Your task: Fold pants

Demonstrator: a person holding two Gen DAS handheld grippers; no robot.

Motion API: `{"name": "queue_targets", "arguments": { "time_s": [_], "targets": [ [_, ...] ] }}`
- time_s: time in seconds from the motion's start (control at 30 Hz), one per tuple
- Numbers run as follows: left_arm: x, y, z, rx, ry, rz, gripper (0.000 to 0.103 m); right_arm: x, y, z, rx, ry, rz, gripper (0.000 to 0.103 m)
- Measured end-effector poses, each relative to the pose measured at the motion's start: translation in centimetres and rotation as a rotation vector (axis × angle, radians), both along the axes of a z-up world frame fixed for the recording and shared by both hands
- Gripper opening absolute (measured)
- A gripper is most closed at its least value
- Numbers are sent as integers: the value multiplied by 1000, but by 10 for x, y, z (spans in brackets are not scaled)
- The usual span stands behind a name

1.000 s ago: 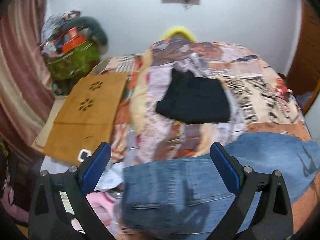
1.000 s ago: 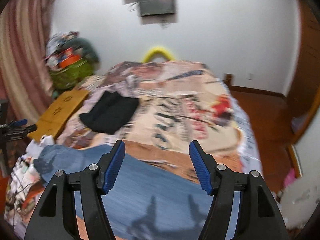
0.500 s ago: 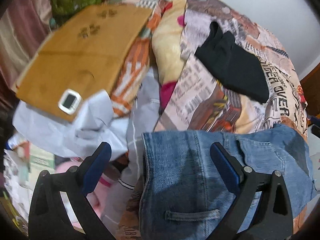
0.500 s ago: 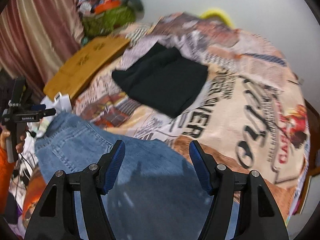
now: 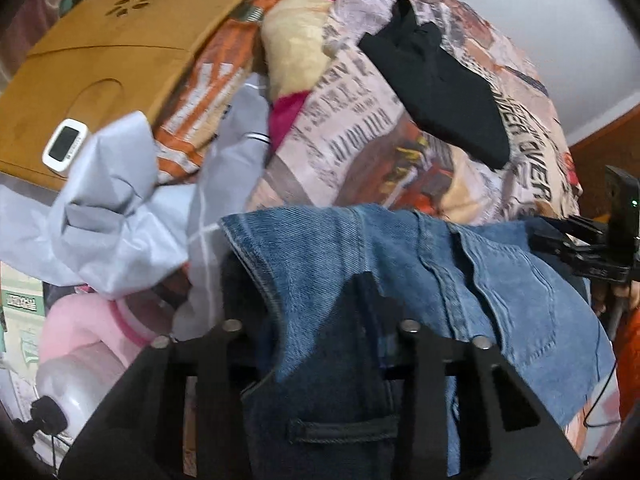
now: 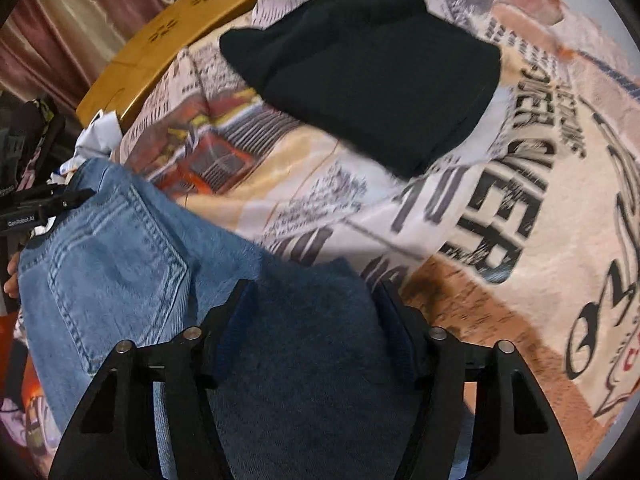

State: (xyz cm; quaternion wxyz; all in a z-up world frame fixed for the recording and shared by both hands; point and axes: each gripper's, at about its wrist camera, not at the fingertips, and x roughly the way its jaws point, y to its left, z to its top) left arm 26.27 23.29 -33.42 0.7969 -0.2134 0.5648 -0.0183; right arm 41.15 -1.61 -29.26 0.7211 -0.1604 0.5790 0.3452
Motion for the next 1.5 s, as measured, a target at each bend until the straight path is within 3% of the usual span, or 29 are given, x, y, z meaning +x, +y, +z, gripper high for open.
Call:
{"name": "queue_targets", "arguments": {
  "time_s": [0.07,0.1,0.2,0.27,0.3,0.5,0.63,0.8,0.87,0.93,1.0,1.13,1.33,1.5],
  "targets": [
    [-2,-4,4,13,-7,-5,25,-4,-2,-1,0,-13,-3,38],
    [-4,-7,8,48,-16,-2,16,-6,-5,0,4,-30,-16,32],
    [-9,-19,26,203,-66,-6,8,-12,-8,3,15,-65,-15,19],
    [-11,-31,42,388,-108,-10,2,-17,-7,8,13,-116,-6,11],
    [-11,-33,47,429,-126,-14,2,-19,-6,12,13,-149,-1,10],
    [-10,-20,63,503,-156,-1,4,-14,-4,43,46,-316,-21,4],
    [0,-21,49,535,-123,-25,6,-4,5,43,19,-337,-49,5],
    [2,-12,42,468,-57,-5,18,-2,4,43,-22,-300,-82,10],
    [-5,-8,52,427,-76,13,35,-6,-5,55,-4,-310,-99,18],
    [-15,-6,65,420,-110,36,60,-13,-14,68,22,-314,-106,29],
    [-25,-7,76,421,-144,46,64,-24,-26,84,54,-320,-121,38],
    [-43,-11,86,356,-145,48,80,-49,-42,97,81,-295,-123,39],
    [-67,-30,85,298,-120,33,86,-93,-59,93,78,-271,-97,43],
    [-85,-42,71,154,-75,32,87,-121,-73,77,88,-233,-101,48]
  ]
}}
